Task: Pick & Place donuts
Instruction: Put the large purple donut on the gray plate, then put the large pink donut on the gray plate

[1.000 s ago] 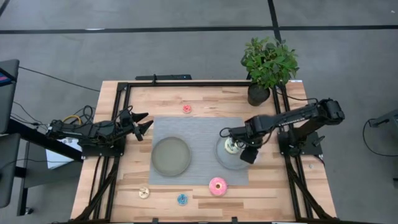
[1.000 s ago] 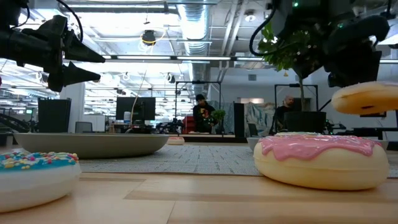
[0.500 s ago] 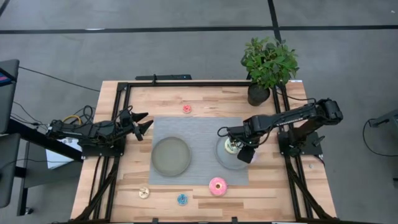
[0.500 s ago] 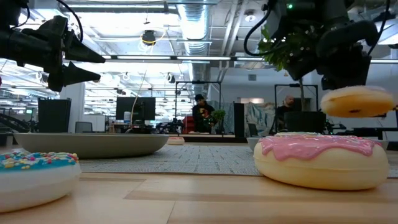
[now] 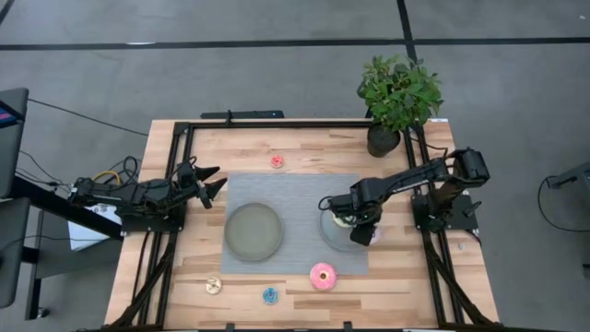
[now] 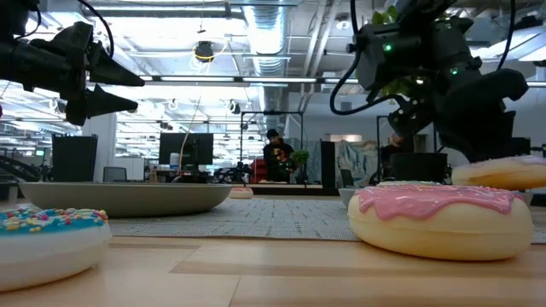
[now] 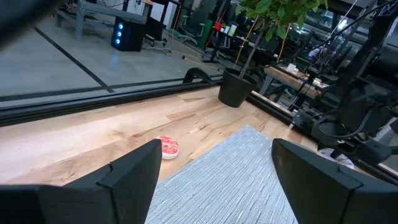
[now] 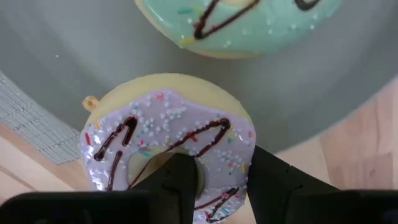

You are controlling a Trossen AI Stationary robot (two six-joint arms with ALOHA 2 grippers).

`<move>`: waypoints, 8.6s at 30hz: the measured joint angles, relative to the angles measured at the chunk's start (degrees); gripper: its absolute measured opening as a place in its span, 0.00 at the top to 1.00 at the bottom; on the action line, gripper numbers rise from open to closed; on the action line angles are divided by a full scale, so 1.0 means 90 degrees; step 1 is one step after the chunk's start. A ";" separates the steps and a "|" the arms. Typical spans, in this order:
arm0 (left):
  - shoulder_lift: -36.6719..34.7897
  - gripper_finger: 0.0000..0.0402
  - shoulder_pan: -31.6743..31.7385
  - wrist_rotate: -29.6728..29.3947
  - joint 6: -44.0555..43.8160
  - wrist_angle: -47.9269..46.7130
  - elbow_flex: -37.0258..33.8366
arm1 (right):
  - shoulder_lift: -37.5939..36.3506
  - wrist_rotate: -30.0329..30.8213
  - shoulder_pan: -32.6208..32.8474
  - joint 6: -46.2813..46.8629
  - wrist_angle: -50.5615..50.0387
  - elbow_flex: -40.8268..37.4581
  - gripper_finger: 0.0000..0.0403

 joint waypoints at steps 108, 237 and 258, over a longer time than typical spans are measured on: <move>0.0002 0.26 -0.0002 -0.0016 -0.0066 0.0001 0.0000 | -0.0255 0.1039 -0.0459 -0.0342 0.0806 0.0277 0.52; 0.0121 0.26 0.0000 0.0704 -0.0065 -0.0148 -0.0002 | 0.2183 0.1305 0.2145 -0.0114 0.1825 0.2909 0.43; 0.0119 0.26 0.0000 0.0704 -0.0066 -0.0148 -0.0002 | 0.2183 0.1377 0.2378 -0.0063 0.1787 0.2909 0.43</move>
